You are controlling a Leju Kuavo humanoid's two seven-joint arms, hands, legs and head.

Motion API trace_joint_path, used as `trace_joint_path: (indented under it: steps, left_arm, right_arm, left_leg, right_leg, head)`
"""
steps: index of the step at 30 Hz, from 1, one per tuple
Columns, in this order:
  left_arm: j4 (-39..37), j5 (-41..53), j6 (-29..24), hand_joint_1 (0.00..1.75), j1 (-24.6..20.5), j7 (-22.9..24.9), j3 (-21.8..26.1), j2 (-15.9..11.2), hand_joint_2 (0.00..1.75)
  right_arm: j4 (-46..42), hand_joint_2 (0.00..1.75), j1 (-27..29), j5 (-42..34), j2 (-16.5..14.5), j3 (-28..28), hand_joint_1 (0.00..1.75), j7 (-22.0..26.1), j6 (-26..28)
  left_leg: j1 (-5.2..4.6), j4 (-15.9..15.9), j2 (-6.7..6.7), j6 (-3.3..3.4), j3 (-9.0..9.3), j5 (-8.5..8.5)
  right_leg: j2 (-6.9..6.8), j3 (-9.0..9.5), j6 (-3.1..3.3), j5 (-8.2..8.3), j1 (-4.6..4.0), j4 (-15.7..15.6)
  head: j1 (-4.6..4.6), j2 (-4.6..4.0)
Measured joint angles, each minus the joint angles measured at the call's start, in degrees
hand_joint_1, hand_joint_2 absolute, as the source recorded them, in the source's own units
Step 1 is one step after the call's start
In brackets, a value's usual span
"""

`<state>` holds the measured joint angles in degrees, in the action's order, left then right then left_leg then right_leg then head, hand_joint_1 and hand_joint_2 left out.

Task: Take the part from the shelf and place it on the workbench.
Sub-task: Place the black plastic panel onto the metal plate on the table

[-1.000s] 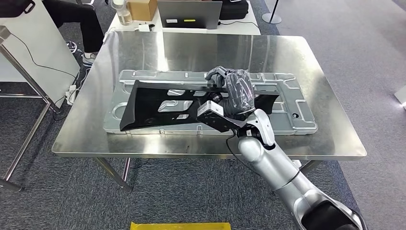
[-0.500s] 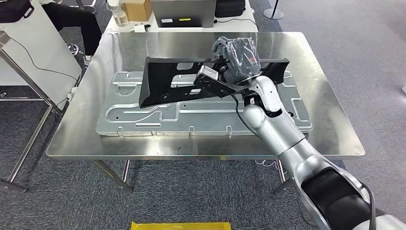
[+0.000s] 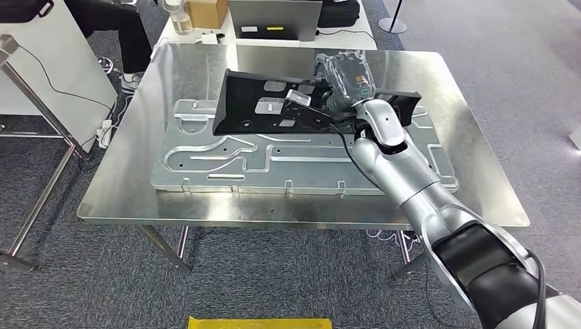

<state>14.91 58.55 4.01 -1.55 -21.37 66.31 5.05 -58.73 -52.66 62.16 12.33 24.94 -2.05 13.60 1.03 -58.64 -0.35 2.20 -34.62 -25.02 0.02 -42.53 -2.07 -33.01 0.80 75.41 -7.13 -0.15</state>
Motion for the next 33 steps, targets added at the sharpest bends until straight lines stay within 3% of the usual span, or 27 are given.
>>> trace_joint_path:
  steps: [1, 3, 5, 7, 10, 12, 14, 15, 16, 18, 20, 21, 24, 26, 29, 30, 31, 32, 33]
  left_arm:
    - [0.0, 0.0, 0.0, 0.0, 0.0, 0.1, 0.0, 0.0, 1.75]
    - [0.0, 0.0, 0.1, 0.0, 0.0, 0.2, 0.0, 0.0, 1.75]
    - [0.0, 0.0, 0.2, 0.0, -0.1, 0.3, 0.1, 0.0, 1.75]
    - [0.0, 0.0, 0.2, 0.0, -0.1, 0.3, 0.2, 0.0, 1.75]
    - [-0.1, 0.0, 0.2, 0.0, -0.3, 0.4, 0.3, 0.1, 1.75]
    - [-0.1, 0.0, 0.2, 0.0, -0.3, 0.5, 0.3, 0.1, 1.75]
    - [-0.1, 0.0, 0.2, 0.0, -0.3, 0.5, 0.4, 0.1, 1.75]
    - [-0.1, 0.0, 0.2, 0.0, -0.2, 0.6, 0.5, 0.1, 1.75]
    - [-0.1, 0.0, 0.2, 0.0, -0.2, 0.6, 0.5, 0.1, 1.75]
    - [-0.2, 0.0, 0.2, 0.0, -0.1, 0.8, 0.5, 0.1, 1.75]
    - [-0.2, 0.0, 0.2, 0.0, -0.2, 0.8, 0.6, 0.1, 1.75]
    - [-0.2, 0.0, 0.2, 0.0, -0.2, 0.9, 0.7, 0.1, 1.75]
    - [-0.2, 0.0, 0.2, 0.0, -0.2, 1.0, 1.0, 0.1, 1.75]
    - [-0.2, 0.0, 0.2, 0.0, -0.2, 1.1, 1.2, 0.1, 1.75]
    - [-0.2, 0.0, 0.2, 0.0, -0.4, 1.2, 1.4, 0.2, 1.75]
    - [-0.2, 0.0, 0.2, 0.0, -0.4, 1.2, 1.4, 0.2, 1.75]
    - [-0.2, 0.0, 0.2, 0.0, -0.3, 1.2, 1.4, 0.2, 1.75]
    - [-0.2, 0.0, 0.2, 0.0, -0.2, 1.3, 1.4, 0.2, 1.75]
    - [-0.2, 0.0, 0.2, 0.0, -0.1, 1.3, 1.4, 0.2, 1.75]
  right_arm:
    - [0.5, 1.75, 0.0, 0.3, 0.0, 0.2, 1.75, -0.2, -0.3]
    - [1.6, 1.75, -0.3, 0.9, 0.1, 0.5, 1.75, -0.8, -0.7]
    - [2.9, 1.75, -0.6, 1.4, 0.1, 0.8, 1.75, -1.0, -0.8]
    - [4.1, 1.75, -0.7, 1.8, 0.1, 1.0, 1.75, -0.9, -0.8]
    - [5.6, 1.75, -0.8, 1.9, 0.0, 1.5, 1.75, -0.8, -0.8]
    - [6.4, 1.75, -0.9, 2.0, -0.3, 1.9, 1.75, -0.8, -0.9]
    - [7.3, 1.75, -1.0, 2.0, -0.5, 2.2, 1.75, -0.8, -1.1]
    - [7.7, 1.75, -0.9, 2.0, -0.6, 2.3, 1.75, -0.8, -1.3]
    - [8.0, 1.75, -0.9, 2.1, -0.8, 2.5, 1.75, -0.8, -1.4]
    - [8.5, 1.75, -0.9, 2.2, -1.0, 2.9, 1.75, -0.8, -1.8]
    - [9.1, 1.75, -1.0, 2.3, -1.2, 3.1, 1.75, -0.7, -2.2]
    - [9.3, 1.75, -1.1, 2.4, -1.3, 3.1, 1.75, -0.7, -2.3]
    - [10.0, 1.75, -1.2, 2.6, -1.4, 3.3, 1.75, -0.7, -2.6]
    - [10.2, 1.75, -1.4, 2.7, -1.5, 3.4, 1.75, -0.6, -2.6]
    - [10.8, 1.75, -1.7, 2.7, -1.6, 3.5, 1.75, -0.6, -2.7]
    - [11.1, 1.75, -1.5, 2.6, -1.6, 3.6, 1.75, -0.6, -2.7]
    - [11.4, 1.75, -1.4, 2.6, -1.6, 3.7, 1.75, -0.6, -2.7]
    - [11.7, 1.75, -1.2, 2.6, -1.6, 3.8, 1.75, -0.6, -2.7]
    - [11.9, 1.75, -1.2, 2.6, -1.6, 3.8, 1.75, -0.6, -2.7]
  left_leg:
    - [0.0, 0.0, -0.01, -0.03, 0.06, -0.08]
    - [0.01, 0.0, -0.02, -0.23, 0.31, -0.34]
    - [-0.19, -0.1, -0.03, -0.7, 0.36, -0.55]
    - [-0.35, 0.0, -0.02, -1.28, 0.34, -0.63]
    - [-0.3, -1.2, 0.02, -2.18, 0.03, -1.59]
    - [-0.22, -6.7, 0.03, -2.57, -2.68, -4.22]
    - [-0.22, -14.2, 0.03, -2.77, -6.87, -6.86]
    - [-0.21, -16.3, 0.04, -2.81, -8.28, -7.02]
    - [-0.21, -16.1, 0.04, -2.76, -8.61, -6.0]
    - [-0.23, -9.9, 0.05, -2.43, -6.19, -1.55]
    - [-0.47, -3.2, 0.02, -1.95, -2.98, 1.11]
    - [-0.59, -1.4, 0.01, -1.72, -2.17, 1.27]
    - [-0.57, -0.3, 0.01, -0.87, -1.26, 0.49]
    - [-0.36, 0.2, 0.03, -0.21, -0.1, 0.1]
    - [-0.28, 0.4, -0.07, 0.33, 1.1, -0.82]
    - [-0.28, 0.4, -0.14, 0.34, 1.58, -1.24]
    - [-0.28, 0.4, -0.21, 0.28, 2.24, -1.77]
    - [-0.28, 0.4, -0.26, 0.17, 3.06, -2.39]
    - [-0.28, 0.5, -0.28, -0.01, 3.96, -3.07]
  right_leg:
    - [-0.01, 0.28, 0.0, 1.3, 0.05, -1.0]
    - [-0.06, 3.51, 0.24, 5.51, 0.1, -8.3]
    - [-0.08, 6.57, 0.7, 7.67, -0.18, -14.9]
    - [-0.01, 7.28, 1.21, 7.43, -0.51, -16.3]
    - [-0.01, 7.86, 2.32, 7.4, -0.18, -16.8]
    - [-0.21, 8.4, 3.04, 7.2, -0.12, -17.1]
    - [-0.31, 8.73, 3.46, 6.79, -0.28, -17.0]
    - [-0.3, 8.93, 3.53, 6.53, -0.35, -16.9]
    - [-0.24, 9.21, 3.52, 6.22, -0.39, -16.8]
    - [-0.15, 10.08, 3.3, 5.41, -0.44, -16.6]
    - [-0.13, 10.68, 2.81, 4.6, -0.63, -16.5]
    - [-0.12, 10.8, 2.51, 4.35, -0.71, -16.5]
    - [-0.04, 11.04, 1.57, 4.17, -0.77, -16.2]
    - [-0.03, 9.92, 1.01, 3.15, -0.64, -13.4]
    - [-0.02, 3.43, 0.33, 0.11, -0.3, -3.5]
    - [-0.03, 1.39, 0.17, -0.04, -0.18, -1.3]
    - [-0.04, 0.2, 0.11, 0.85, -0.08, -1.0]
    - [-0.05, 0.05, 0.13, 2.83, -0.01, -2.8]
    - [-0.08, 0.82, 0.27, 5.81, 0.03, -6.3]
  head:
    - [0.0, 0.0]
    - [0.01, 0.0]
    - [0.01, 0.0]
    - [0.02, 0.0]
    - [0.04, 0.0]
    - [0.04, 0.0]
    - [0.04, 0.0]
    - [0.04, 0.0]
    - [0.04, 0.0]
    - [0.04, 0.0]
    - [0.02, 0.0]
    - [0.02, 0.0]
    - [0.04, 0.0]
    - [0.03, 0.0]
    - [0.02, 0.0]
    - [0.01, 0.0]
    - [0.02, 0.0]
    - [0.0, 0.0]
    - [0.01, 0.0]
